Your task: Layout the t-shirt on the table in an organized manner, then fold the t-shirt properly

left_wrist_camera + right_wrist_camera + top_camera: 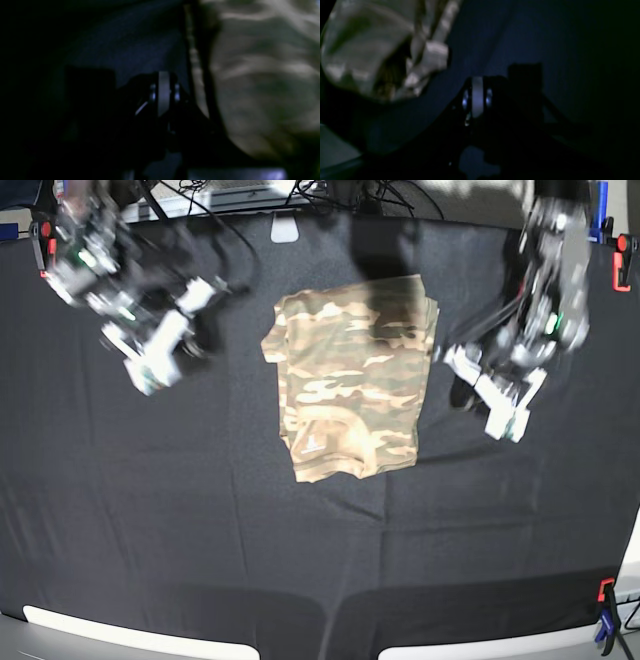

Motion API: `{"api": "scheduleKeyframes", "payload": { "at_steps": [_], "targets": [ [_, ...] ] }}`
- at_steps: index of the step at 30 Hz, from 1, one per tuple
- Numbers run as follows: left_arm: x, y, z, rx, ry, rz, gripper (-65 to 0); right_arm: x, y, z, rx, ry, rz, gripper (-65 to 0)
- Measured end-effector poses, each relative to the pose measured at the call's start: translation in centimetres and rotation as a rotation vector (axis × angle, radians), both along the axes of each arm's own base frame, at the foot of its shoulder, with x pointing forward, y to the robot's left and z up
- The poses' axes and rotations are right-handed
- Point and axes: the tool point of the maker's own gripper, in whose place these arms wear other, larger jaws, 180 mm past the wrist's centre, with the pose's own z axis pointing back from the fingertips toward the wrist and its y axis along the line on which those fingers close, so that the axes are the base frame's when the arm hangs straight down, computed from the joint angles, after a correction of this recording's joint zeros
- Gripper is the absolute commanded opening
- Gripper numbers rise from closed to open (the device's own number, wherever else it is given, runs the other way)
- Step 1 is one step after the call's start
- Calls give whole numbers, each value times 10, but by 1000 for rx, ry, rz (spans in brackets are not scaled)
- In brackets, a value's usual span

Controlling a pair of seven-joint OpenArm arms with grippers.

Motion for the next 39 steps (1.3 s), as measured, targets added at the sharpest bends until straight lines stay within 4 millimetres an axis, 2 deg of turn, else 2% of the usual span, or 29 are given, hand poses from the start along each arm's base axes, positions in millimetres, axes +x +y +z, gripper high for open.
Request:
{"api": "scheduleKeyframes", "payload": {
  "at_steps": [3,5,8,10,13,16,19,23,26,28,30,33,36,39],
  "targets": [
    [-38,2,15,-3,-13,12,-650,-25,-20,4,8,40,-70,-650],
    [-67,9,18,8,12,28,-650,-45,-37,2,-16,88,-121,-650],
    [-112,28,10,85,81,49,-650,-83,-58,-5,-64,172,-196,-650],
    [-146,35,-4,133,160,43,-650,-111,-64,-11,-65,246,-237,-650],
    [-201,37,-24,176,303,12,-650,-153,-63,-18,-30,355,-294,-650],
    [-238,36,-33,163,378,11,-650,-191,-63,-26,-51,463,-313,-650],
    [-275,46,-60,159,483,37,-650,-217,-65,-36,-67,547,-326,-650],
    [-322,68,-110,151,576,120,-650,-242,-65,-68,-11,651,-353,-650],
    [-341,79,-144,125,618,167,-650,-252,-59,-99,51,731,-334,-650],
    [-342,84,-162,100,611,206,-650,-259,-57,-120,74,800,-306,-650],
    [-341,90,-180,92,601,242,-650,-260,-58,-142,75,840,-283,-650],
    [-362,90,-209,95,706,227,-650,-258,-58,-175,74,868,-259,-650],
    [-376,92,-229,75,780,285,-650,-255,-55,-205,92,867,-263,-650],
    [-372,89,-240,60,771,326,-650,-257,-55,-232,77,852,-262,-650]
  ]
}}
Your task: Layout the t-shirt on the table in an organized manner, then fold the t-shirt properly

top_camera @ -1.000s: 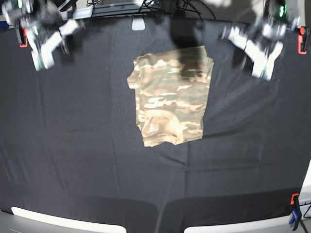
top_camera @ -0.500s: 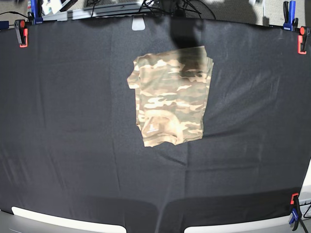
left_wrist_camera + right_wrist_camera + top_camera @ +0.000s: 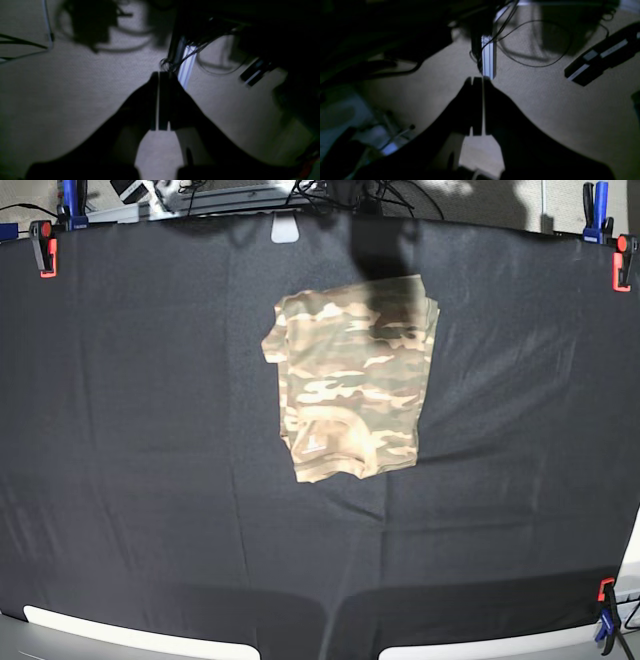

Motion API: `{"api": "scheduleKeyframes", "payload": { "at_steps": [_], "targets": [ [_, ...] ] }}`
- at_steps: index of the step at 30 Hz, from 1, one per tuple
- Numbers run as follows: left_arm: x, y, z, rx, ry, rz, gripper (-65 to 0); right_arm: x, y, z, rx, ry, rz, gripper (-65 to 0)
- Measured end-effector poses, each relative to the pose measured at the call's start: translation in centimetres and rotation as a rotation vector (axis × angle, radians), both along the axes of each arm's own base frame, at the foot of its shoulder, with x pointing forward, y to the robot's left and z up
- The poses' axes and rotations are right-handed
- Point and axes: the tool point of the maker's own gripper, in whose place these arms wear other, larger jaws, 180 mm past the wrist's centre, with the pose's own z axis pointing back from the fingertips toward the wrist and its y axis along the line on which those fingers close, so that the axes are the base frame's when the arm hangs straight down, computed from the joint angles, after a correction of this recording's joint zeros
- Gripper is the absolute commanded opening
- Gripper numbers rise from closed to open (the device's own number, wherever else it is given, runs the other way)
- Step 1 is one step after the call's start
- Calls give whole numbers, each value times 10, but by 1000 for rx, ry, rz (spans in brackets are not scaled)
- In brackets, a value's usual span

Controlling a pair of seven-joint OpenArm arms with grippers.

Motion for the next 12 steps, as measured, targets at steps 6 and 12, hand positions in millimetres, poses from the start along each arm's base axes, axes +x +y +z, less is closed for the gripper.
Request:
{"api": "scheduleKeyframes", "payload": {
  "at_steps": [6,12],
  "targets": [
    [36,-48,-12,-54,-84,-37,-650,-4,5,-38,-35,30,26,-650],
    [69,-101,-14,-136,-135,-9,-650,10,7,-45,-35,43,35,-650]
  ]
}}
